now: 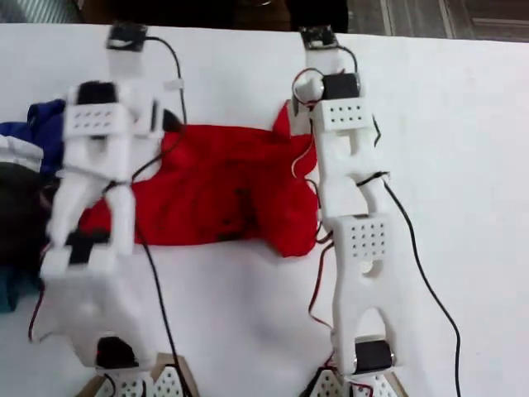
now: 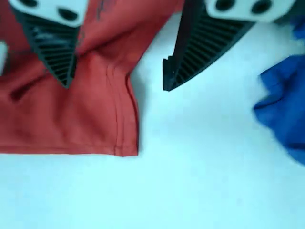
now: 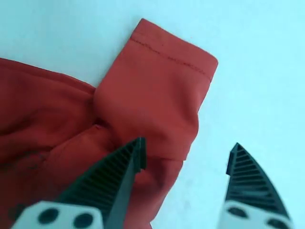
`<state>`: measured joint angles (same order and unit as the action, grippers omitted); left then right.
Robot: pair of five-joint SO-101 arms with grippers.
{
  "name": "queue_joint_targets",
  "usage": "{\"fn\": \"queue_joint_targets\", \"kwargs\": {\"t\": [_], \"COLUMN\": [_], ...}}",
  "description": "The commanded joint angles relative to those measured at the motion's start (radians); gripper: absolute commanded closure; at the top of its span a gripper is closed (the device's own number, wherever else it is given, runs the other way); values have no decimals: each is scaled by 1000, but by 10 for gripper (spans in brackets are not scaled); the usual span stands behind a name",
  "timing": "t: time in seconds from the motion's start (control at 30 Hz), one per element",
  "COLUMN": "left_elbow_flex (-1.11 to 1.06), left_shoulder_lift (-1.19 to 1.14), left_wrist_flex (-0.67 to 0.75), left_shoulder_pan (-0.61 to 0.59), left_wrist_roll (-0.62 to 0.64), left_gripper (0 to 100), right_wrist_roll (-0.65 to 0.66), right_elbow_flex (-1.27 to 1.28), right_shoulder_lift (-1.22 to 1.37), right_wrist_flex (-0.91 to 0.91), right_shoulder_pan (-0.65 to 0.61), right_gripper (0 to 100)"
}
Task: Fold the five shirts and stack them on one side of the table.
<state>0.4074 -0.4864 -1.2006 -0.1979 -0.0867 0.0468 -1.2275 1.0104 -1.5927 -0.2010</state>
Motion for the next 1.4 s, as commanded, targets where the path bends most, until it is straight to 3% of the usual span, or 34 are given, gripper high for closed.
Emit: {"fn": "queue_joint_targets", "kwargs": {"t": [0.0,0.33,0.53,0.6,0.7,0.9,1.13,1.37], "left_elbow_flex": [272,937,1162,1188,1193,1204,1253,975], "left_shoulder_lift": [-227,-717,-872,-893,-893,-891,-790,-500], "left_wrist_flex": [-34,-199,-239,-244,-247,-316,-594,-592], "left_shoulder_pan": [14,31,34,32,34,31,77,37], "left_wrist_roll": [35,98,97,95,94,91,-34,-37], "left_gripper": [698,698,710,778,986,976,976,976], "right_wrist_roll": [2,8,9,9,9,9,9,9], "right_elbow_flex": [-35,-35,-35,-35,-35,-51,-181,-210], "right_shoulder_lift": [18,64,61,59,56,42,-22,-25], "right_wrist_flex": [31,82,15,-8,-45,-64,-150,-168], "right_shoulder_pan": [-7,-7,-4,-1,1,1,1,-7], "right_gripper": [722,722,722,722,722,722,722,722]}}
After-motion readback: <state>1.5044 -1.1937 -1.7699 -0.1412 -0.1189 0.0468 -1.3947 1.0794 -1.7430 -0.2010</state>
